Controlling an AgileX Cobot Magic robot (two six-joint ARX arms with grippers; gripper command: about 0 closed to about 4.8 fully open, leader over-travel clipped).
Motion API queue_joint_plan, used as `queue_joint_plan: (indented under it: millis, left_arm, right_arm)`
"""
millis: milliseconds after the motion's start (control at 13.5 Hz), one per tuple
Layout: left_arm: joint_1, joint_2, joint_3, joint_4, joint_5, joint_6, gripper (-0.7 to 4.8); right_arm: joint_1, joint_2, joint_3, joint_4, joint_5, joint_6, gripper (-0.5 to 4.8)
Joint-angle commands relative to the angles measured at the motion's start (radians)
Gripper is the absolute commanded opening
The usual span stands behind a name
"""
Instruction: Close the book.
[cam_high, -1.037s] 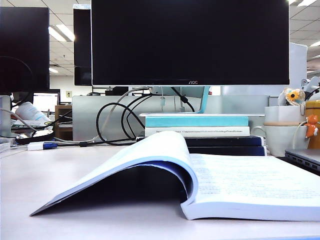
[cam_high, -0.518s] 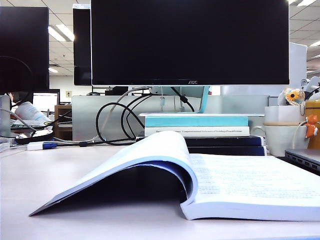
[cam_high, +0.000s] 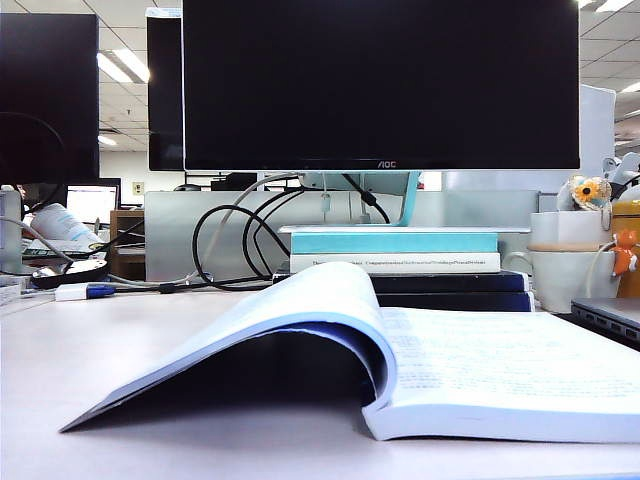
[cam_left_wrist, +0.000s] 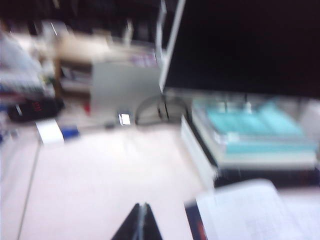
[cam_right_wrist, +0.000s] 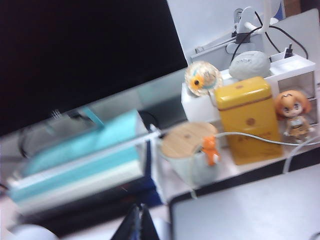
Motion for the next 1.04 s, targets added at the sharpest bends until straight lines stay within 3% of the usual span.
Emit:
queue_joint_plan:
  millis: [74, 222, 296, 370, 518, 667, 963, 1037]
  left_arm:
    - [-0.069, 0.161, 0.22, -0.176, -0.007, 0.082, -0.06]
    - [-0.145, 0.235, 0.304, -0.153, -0.04, 0.08, -0.06]
    - [-0.222, 0.256, 0.318, -0.13, -0.172, 0.07, -0.06]
    - [-0.294, 0.264, 0.318, -0.132, -0.245, 0.068, -0.06]
    - [-0.42, 0.284, 0.318, -0.166, -0.265, 0.004, -0.06]
    - [-0.537, 0.308, 0.318, -0.2, -0.273, -0.042, -0.06]
    - [-0.828, 0.374, 0.314, -0.206, -0.502, -0.086, -0.05]
    - [-0.87, 0.409, 0.313, -0.207, -0.503, -0.093, -0.05]
  right_arm:
    - [-0.002, 0.04, 0.13, 0.015, 0.003, 0.0, -0.03]
    - [-0.001, 0.168, 0.267, -0.044, -0.003, -0.055, -0.03]
    - [-0.001, 0.294, 0.379, -0.13, -0.019, -0.089, -0.03]
    - [-0.001, 0.38, 0.452, -0.188, -0.032, -0.142, -0.03]
    - [0.0, 0.517, 0.575, -0.273, -0.09, -0.257, -0.02]
    - [0.0, 0.595, 0.639, -0.303, -0.14, -0.282, -0.02]
    - [0.001, 0.728, 0.682, -0.358, -0.338, -0.298, -0.02]
    - [0.001, 0.77, 0.682, -0.413, -0.38, -0.303, -0.02]
